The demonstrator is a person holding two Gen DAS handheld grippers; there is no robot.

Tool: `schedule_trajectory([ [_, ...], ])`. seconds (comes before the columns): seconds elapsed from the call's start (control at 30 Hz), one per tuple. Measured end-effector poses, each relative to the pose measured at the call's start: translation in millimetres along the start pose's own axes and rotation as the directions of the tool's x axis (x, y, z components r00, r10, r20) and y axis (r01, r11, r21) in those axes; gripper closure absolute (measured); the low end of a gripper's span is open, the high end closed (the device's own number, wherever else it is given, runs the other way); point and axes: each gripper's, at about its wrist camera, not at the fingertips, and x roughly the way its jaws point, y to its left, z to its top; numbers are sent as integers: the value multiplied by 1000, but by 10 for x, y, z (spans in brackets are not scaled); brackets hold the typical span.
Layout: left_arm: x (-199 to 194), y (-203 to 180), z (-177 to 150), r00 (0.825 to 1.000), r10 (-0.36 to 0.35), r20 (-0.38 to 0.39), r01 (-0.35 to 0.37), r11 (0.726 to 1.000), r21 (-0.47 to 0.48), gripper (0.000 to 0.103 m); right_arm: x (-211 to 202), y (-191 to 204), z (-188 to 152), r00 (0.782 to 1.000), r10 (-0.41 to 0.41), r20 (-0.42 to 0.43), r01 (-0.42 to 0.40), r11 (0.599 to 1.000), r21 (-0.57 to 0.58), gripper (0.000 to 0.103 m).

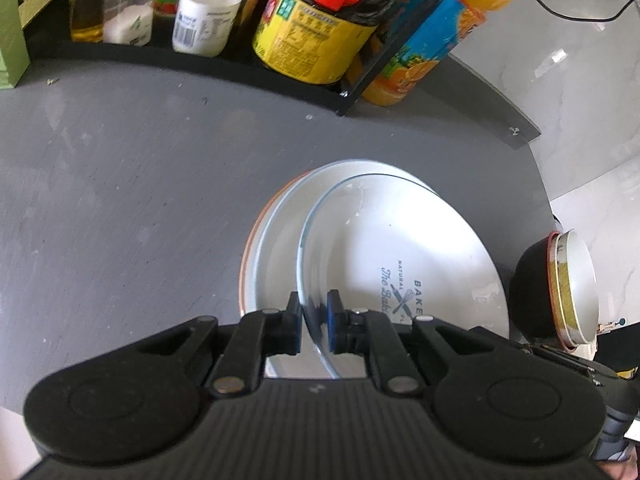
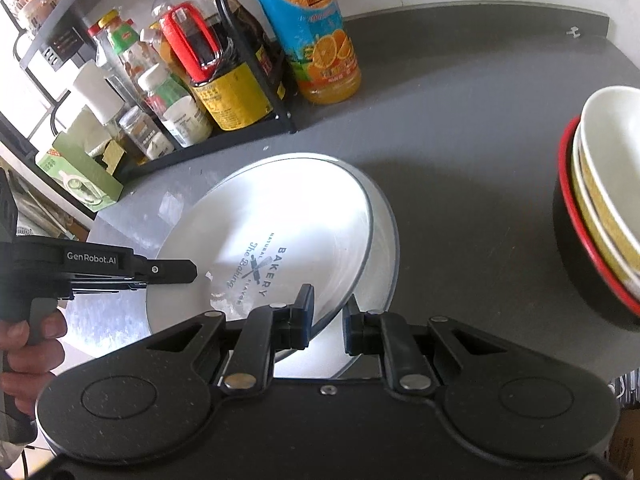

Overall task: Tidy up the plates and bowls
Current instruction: 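Lift the 'Bakery' plate with both grippers and lower it onto the plate stack, then open both grippers to release the 'Bakery' plate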

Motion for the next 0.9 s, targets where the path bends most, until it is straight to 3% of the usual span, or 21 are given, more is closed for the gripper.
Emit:
schedule_trajectory([
  [0.63, -13, 76, 128, 998, 17, -56, -21, 998, -58, 90, 146, 20, 19, 998, -43, -35, 43, 999, 12, 89],
  [0.9, -285, 152, 319, 997, 79, 1, -78, 995, -53, 85, 234, 54, 62, 997, -57, -55, 58, 998, 15, 88],
])
